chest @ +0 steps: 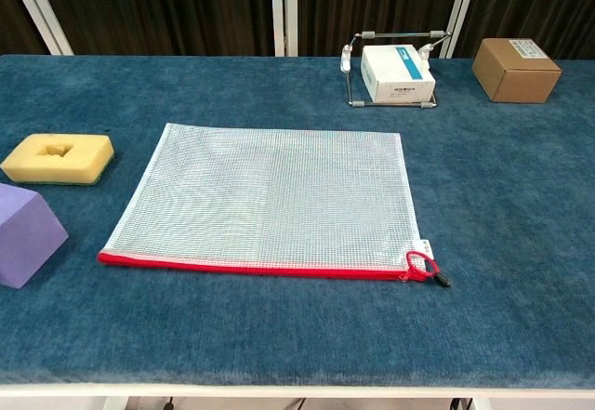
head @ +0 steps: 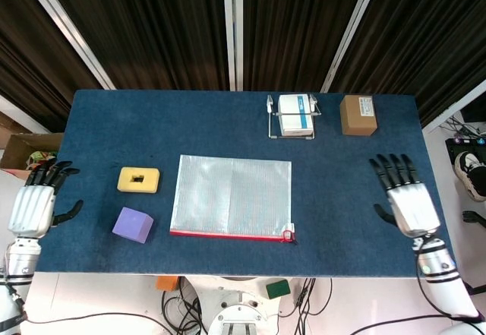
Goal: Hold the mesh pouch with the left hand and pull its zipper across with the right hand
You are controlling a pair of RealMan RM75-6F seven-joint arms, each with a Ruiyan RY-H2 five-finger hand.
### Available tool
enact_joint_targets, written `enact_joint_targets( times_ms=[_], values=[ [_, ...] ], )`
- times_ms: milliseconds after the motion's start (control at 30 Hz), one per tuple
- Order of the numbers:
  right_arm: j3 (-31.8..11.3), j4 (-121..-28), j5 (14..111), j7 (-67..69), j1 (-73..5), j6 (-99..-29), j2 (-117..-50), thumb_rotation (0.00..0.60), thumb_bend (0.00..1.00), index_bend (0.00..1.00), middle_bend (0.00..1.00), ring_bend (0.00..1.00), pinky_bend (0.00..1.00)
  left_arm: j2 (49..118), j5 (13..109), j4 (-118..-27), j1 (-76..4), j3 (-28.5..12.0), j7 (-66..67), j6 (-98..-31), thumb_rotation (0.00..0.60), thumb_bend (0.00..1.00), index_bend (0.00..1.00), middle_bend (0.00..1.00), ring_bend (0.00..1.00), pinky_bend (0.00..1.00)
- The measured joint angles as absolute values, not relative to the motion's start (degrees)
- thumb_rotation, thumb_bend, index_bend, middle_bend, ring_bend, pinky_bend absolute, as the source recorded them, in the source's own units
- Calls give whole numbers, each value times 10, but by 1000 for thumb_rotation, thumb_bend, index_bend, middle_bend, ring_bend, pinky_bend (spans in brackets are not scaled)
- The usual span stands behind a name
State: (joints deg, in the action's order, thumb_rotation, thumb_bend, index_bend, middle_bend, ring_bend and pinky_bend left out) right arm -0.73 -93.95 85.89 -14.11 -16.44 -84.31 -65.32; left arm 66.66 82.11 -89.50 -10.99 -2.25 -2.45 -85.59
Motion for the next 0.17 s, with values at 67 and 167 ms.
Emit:
enact_joint_targets(
  times_ms=[67,167],
  values=[
    [-5,-939,848,-118,-136,-867,-641,600,176,0,89,0,56,653,819,-905,-93,-16,-30,-867,600,241,278,184,88,136],
    [0,-932,834,-83,-100,-893,-634,600,177,0,89,0,57,644,822,-919,-68,-8,-35,-893,600,241,278,184,88,136]
  ],
)
